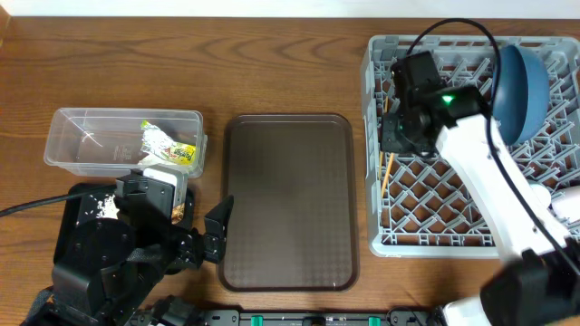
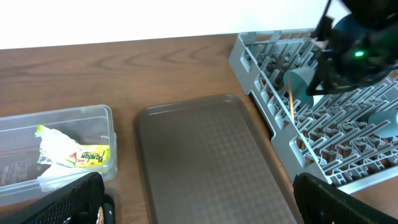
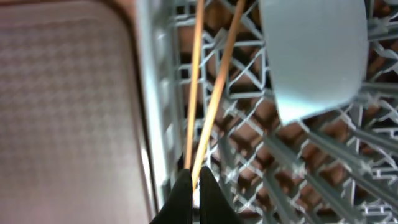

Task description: Sort waste into correct bins and load items into the dishwasher rack

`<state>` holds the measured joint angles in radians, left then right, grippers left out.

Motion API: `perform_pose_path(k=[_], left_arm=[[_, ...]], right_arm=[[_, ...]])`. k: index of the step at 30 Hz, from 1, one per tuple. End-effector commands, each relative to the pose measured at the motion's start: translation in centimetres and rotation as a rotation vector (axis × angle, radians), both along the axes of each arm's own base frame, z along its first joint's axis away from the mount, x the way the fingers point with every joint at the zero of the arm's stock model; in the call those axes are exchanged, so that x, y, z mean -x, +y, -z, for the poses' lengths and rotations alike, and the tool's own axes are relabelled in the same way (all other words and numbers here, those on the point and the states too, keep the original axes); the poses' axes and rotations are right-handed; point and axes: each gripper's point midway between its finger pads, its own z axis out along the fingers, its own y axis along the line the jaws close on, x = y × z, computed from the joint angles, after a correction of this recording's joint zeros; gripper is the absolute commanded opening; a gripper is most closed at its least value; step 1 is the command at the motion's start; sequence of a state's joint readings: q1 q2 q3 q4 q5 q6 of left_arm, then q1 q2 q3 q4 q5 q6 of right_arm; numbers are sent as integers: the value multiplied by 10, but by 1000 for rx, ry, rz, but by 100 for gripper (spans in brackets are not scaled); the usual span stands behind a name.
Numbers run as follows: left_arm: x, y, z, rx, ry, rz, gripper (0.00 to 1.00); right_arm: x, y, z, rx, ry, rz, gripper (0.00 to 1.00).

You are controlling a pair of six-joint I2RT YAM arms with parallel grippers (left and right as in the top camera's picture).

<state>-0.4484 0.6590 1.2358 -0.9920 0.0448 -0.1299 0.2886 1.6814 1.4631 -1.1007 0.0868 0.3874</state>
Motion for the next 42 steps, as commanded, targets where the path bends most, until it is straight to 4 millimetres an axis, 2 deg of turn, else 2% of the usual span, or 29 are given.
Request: perform_pose_path(k=[1, 5, 8, 12, 21, 26, 31, 33, 36, 40, 41, 42], left_arm=[[0, 2, -5, -5, -15, -6, 98], [0, 2, -5, -5, -15, -6, 98], [0, 2, -5, -5, -15, -6, 98], [0, 2, -5, -5, -15, -6, 98], [0, 2, -5, -5, -15, -6, 98], [0, 2, -5, -5, -15, -6, 98], [0, 2, -5, -5, -15, -6, 98], [0, 2, -5, -5, -15, -6, 98], [0, 2, -5, -5, -15, -6, 98], [0, 2, -5, -5, -15, -6, 98], [0, 2, -5, -5, -15, -6, 98], [0, 2, -5, -5, -15, -6, 98]], right_arm=[[-9, -20, 17, 45, 24, 76, 1], [-14, -31, 38, 59, 71, 99, 1], [-20, -29, 51, 66, 87, 68, 1], [-23, -36, 59, 121, 91, 68, 1], [-45, -30, 57, 105, 6, 51, 1], [-51, -15, 57, 48, -10, -21, 1], [-52, 16, 54, -42, -27, -177, 1], [-52, 20, 51, -46, -36, -193, 1], [-52, 18, 47, -26, -47, -194, 1], [-45, -2, 46, 44, -22, -66, 1], [-44, -3, 47, 50, -17, -59, 4], [-43, -3, 47, 50, -13, -59, 12]])
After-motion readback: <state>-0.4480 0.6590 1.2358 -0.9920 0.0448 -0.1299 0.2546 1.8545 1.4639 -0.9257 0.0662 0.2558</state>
